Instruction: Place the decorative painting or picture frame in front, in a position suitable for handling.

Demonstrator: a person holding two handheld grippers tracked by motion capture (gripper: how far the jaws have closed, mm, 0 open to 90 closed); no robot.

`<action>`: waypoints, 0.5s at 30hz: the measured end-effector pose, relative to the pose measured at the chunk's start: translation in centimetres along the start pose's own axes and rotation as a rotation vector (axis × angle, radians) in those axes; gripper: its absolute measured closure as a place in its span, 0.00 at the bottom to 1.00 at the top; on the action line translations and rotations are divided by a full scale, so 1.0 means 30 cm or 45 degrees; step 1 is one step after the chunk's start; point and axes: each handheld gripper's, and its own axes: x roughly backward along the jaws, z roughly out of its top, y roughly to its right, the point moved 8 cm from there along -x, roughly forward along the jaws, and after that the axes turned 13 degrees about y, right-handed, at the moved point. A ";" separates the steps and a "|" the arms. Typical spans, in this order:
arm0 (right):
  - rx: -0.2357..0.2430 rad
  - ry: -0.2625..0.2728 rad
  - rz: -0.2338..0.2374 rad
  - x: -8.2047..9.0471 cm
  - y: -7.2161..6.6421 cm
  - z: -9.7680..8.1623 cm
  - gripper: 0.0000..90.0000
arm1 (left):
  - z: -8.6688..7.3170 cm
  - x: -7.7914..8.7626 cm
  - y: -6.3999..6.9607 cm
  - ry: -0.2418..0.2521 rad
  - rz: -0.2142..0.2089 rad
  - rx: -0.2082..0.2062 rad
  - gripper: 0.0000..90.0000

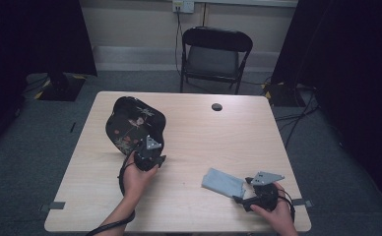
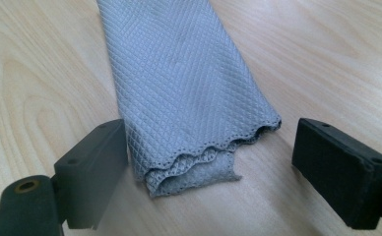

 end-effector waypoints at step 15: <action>0.001 0.000 0.001 0.000 0.000 0.000 0.14 | -0.017 0.011 0.044 0.020 -0.051 0.017 0.78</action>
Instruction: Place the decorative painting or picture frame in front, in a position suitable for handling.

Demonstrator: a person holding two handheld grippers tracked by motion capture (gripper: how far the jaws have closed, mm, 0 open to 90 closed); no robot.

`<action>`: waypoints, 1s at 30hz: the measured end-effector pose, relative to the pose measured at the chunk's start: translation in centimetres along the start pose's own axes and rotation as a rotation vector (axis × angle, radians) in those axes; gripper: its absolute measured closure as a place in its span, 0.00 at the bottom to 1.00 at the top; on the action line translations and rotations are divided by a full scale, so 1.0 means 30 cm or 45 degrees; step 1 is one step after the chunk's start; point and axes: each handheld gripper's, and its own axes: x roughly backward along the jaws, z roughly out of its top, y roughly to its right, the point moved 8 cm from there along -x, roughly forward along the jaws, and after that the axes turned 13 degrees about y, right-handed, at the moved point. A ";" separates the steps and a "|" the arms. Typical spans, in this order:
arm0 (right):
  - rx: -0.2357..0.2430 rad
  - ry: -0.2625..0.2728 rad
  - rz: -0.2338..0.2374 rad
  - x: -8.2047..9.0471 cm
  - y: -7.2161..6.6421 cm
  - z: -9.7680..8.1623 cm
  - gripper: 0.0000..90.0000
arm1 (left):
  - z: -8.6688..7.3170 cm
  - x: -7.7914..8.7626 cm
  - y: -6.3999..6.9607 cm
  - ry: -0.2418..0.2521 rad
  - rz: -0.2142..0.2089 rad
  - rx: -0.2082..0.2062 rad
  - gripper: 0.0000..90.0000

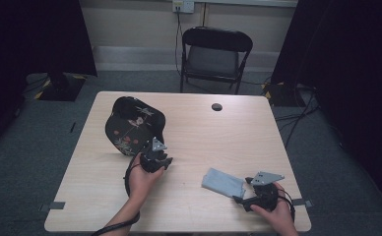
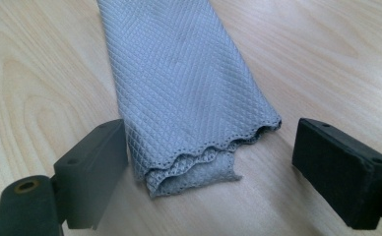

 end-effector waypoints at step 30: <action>-0.003 -0.002 0.002 0.001 0.000 0.000 0.14 | 0.017 -0.019 -0.111 0.022 0.174 0.055 0.82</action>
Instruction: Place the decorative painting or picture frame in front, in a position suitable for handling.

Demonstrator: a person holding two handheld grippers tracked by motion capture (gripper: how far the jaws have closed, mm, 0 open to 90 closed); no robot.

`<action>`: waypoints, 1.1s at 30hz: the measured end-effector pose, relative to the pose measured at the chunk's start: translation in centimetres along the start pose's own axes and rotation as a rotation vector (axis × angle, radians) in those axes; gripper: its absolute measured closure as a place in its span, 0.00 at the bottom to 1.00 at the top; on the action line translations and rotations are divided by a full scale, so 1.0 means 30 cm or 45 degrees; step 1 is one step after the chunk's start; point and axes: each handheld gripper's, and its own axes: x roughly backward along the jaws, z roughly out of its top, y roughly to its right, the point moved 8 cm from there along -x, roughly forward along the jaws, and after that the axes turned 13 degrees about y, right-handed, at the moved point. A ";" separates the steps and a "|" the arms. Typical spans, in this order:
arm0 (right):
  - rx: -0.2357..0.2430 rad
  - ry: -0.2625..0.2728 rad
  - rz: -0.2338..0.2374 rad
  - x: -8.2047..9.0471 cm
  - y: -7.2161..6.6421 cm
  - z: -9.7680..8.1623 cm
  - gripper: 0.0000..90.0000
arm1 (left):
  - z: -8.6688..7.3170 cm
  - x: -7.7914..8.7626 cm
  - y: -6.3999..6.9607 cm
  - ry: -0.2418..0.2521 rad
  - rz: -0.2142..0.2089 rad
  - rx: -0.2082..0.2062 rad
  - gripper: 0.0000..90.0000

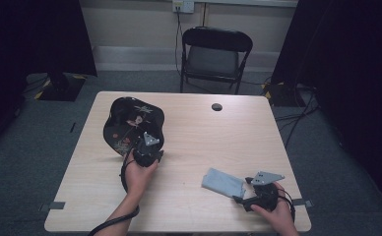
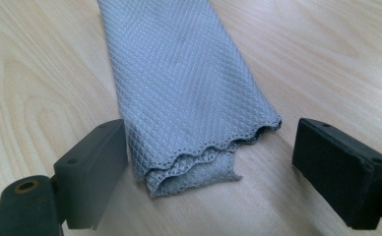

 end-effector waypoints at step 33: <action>0.005 0.001 -0.001 -0.001 0.000 0.000 0.14 | -0.193 0.281 -0.297 -0.006 0.167 0.156 0.57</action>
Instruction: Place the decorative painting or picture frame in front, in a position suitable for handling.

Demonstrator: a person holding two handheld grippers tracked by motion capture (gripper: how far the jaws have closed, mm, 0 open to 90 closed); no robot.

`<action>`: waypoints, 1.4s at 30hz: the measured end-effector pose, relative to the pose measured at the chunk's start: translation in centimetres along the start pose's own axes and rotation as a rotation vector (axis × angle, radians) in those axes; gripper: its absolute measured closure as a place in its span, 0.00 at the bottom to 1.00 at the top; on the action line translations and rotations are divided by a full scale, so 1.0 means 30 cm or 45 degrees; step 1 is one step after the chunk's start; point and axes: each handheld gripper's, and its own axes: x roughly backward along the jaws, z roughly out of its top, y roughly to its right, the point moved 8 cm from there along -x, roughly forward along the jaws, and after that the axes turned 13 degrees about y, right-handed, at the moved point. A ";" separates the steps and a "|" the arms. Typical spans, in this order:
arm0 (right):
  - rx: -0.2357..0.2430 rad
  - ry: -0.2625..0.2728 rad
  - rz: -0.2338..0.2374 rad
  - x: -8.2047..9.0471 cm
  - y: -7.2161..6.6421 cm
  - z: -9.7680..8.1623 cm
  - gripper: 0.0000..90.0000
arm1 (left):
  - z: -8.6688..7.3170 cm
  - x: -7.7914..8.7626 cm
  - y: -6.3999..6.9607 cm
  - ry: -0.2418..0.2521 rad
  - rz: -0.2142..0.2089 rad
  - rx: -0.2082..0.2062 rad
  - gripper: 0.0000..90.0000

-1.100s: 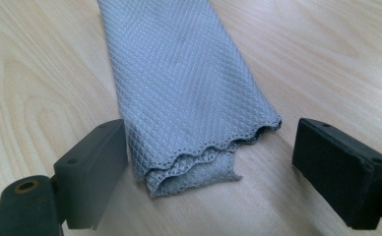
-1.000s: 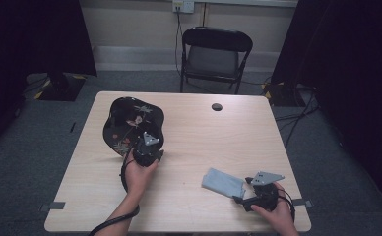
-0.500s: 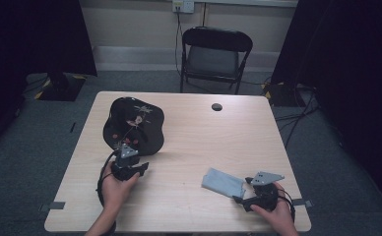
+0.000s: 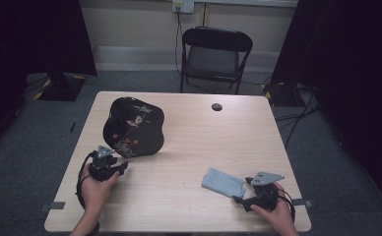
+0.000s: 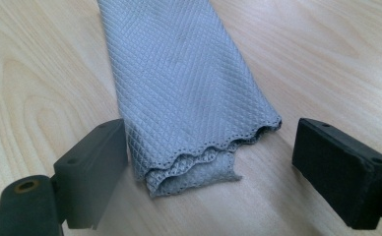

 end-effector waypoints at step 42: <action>0.000 -0.001 0.000 -0.002 0.000 0.001 0.14 | 0.026 0.006 0.065 0.048 -0.144 -0.004 0.44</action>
